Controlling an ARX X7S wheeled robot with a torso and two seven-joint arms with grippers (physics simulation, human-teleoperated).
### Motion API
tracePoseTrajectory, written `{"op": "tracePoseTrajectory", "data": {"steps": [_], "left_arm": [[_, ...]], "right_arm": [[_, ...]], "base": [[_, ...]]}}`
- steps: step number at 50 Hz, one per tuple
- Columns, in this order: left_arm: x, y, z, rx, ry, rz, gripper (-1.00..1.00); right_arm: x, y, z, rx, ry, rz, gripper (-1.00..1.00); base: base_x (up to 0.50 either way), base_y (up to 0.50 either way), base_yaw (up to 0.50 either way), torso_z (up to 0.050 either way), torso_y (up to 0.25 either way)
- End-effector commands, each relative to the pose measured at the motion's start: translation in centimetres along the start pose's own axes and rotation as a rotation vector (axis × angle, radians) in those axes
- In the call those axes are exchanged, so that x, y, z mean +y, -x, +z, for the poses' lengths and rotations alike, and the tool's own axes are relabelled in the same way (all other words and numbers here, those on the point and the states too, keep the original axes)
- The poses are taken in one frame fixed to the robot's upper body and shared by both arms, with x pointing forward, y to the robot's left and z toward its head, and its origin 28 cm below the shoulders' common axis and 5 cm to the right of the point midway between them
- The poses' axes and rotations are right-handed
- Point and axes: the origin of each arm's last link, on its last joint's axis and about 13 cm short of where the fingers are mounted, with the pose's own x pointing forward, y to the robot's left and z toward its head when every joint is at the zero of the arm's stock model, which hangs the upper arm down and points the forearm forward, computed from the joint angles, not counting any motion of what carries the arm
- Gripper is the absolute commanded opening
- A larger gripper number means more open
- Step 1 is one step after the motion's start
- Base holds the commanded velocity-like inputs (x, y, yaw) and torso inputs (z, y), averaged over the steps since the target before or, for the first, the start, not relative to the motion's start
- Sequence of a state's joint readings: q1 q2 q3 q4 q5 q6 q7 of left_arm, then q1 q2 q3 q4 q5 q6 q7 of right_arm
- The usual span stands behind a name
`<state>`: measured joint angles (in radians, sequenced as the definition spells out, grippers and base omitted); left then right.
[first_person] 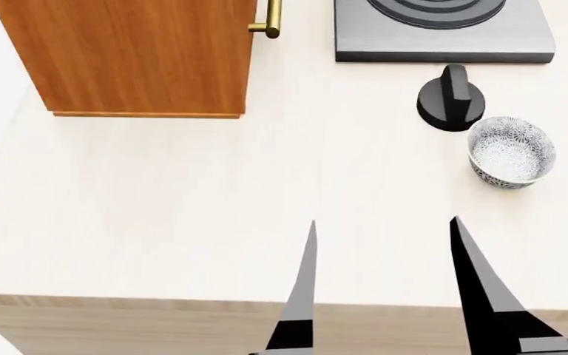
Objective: Pick the akita bowl on the wooden cabinet and place it on the plate.
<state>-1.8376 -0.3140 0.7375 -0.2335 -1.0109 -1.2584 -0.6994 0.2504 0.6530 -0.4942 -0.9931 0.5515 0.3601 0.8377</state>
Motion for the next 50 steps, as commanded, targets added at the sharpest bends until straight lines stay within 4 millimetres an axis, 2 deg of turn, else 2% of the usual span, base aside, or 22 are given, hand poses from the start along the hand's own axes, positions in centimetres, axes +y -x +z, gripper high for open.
{"op": "tracePoseTrajectory", "data": {"steps": [1,8,20,50], "left_arm": [[1.8,-0.6,1.0,0.037,0.096,0.095,1.00],[3.1,-0.1,1.0,0.038,0.128,0.183,1.00],[2.4,0.1,0.9,0.019,0.093,0.178,1.00],[2.5,0.7,1.3,-0.007,0.080,0.168,1.00]], "right_arm": [[0.0,0.0,-0.1,0.002,-0.001,0.000,1.00],[0.1,0.0,-0.1,0.005,0.001,0.004,1.00],[-0.1,0.1,0.0,-0.023,-0.010,-0.001,1.00],[0.0,0.1,-0.1,-0.022,-0.002,0.008,1.00]], "base": [[0.00,0.00,0.00,0.000,0.000],[0.00,0.00,0.00,0.000,0.000],[0.05,0.00,0.00,0.000,0.000],[0.50,-0.01,0.00,0.000,0.000]]}}
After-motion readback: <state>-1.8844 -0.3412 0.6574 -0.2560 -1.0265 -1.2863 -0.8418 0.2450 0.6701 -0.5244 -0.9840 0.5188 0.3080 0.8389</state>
